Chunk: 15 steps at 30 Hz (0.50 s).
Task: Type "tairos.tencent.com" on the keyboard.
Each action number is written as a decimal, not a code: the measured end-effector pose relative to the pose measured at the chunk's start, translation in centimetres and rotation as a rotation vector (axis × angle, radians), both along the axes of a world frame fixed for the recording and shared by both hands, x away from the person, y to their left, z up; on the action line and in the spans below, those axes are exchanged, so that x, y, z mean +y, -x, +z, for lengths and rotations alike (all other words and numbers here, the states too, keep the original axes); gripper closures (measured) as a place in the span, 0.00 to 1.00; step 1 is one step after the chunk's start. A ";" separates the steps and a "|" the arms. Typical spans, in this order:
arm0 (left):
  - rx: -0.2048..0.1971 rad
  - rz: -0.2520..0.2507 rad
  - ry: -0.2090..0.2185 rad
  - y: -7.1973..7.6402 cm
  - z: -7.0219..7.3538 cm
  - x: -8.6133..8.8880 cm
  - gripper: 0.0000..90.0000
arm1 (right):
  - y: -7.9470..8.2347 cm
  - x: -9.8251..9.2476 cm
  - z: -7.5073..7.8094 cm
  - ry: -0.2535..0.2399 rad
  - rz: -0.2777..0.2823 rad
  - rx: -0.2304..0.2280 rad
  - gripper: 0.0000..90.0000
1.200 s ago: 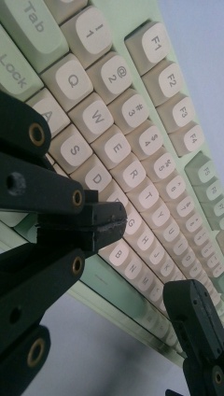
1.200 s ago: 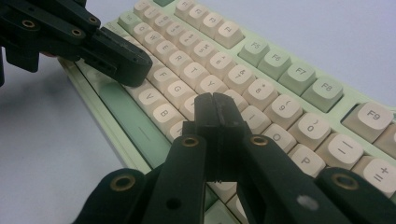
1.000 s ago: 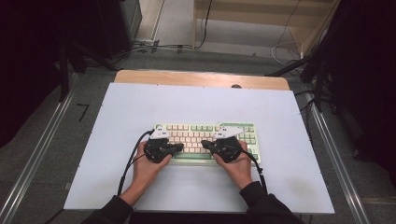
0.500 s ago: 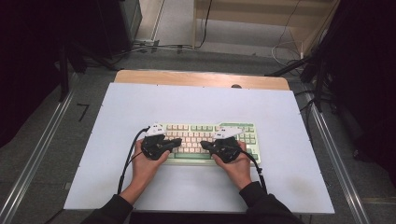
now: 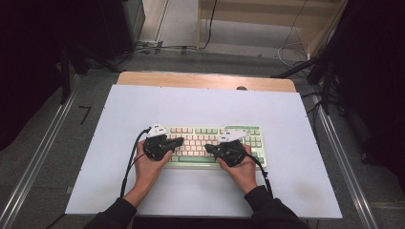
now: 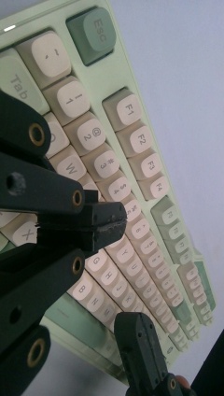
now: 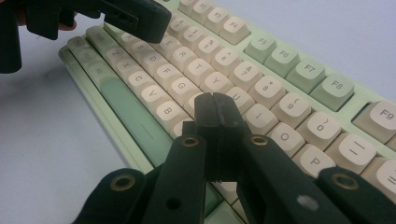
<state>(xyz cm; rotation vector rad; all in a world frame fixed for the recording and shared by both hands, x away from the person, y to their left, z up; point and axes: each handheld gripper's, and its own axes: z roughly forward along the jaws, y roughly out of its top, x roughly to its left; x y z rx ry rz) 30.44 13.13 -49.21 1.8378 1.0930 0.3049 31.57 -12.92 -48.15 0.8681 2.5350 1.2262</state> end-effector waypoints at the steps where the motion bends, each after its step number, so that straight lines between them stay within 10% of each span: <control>1: 0.000 0.006 -0.001 -0.1 0.0 0.0 1.00 | 0.0 0.0 0.0 0.000 0.001 0.000 0.98; 15: 0.005 0.031 -0.005 -0.7 -0.4 0.1 1.00 | 0.0 0.1 -0.1 0.005 0.004 0.000 0.98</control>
